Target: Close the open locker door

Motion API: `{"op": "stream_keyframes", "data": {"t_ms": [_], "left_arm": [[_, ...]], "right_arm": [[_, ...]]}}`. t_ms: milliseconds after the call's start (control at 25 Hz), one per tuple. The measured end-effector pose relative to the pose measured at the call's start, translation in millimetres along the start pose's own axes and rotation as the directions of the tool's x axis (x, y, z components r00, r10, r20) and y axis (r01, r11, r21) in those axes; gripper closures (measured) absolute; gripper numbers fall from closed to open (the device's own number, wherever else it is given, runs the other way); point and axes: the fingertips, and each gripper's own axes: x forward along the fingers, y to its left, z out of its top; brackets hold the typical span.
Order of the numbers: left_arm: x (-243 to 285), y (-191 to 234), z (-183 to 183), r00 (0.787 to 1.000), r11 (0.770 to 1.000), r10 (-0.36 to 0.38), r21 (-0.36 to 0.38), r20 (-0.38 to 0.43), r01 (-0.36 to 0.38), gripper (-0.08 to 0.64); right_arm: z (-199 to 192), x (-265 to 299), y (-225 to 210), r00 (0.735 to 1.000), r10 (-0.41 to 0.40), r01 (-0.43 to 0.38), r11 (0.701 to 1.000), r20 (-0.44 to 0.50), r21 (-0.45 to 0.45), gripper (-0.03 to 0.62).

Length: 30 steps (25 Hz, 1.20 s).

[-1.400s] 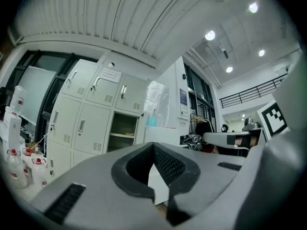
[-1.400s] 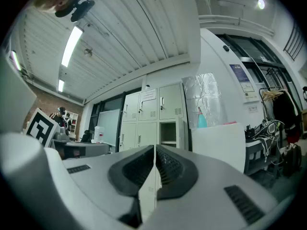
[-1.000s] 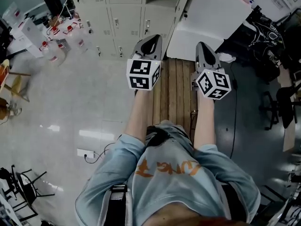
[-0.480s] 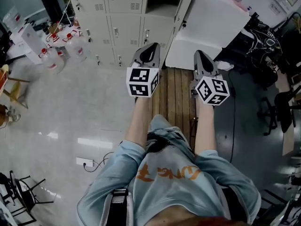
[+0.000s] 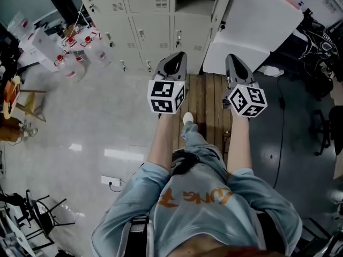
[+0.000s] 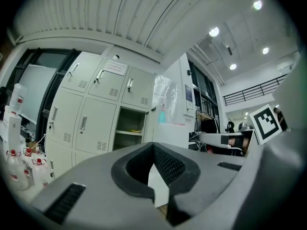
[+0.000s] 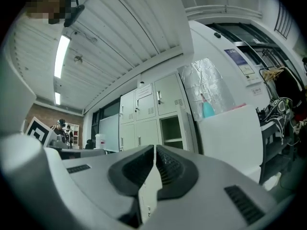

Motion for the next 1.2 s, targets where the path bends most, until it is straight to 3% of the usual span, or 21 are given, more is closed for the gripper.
{"op": "stream_keyframes", "data": {"t_ms": [520, 1200], "left_arm": [[122.6, 11.7, -21.6, 0.994, 0.997, -0.082, -0.007, -0.073, 0.082, 0.541], [243.8, 39.5, -27.8, 0.986, 0.994, -0.108, 0.009, -0.129, 0.11, 0.541]], "right_arm": [[-11.5, 91.8, -71.4, 1.0, -0.002, 0.002, 0.999, 0.0, 0.037, 0.56], [-17.4, 200.6, -130.2, 0.994, 0.105, -0.105, 0.994, -0.043, 0.001, 0.538]]}}
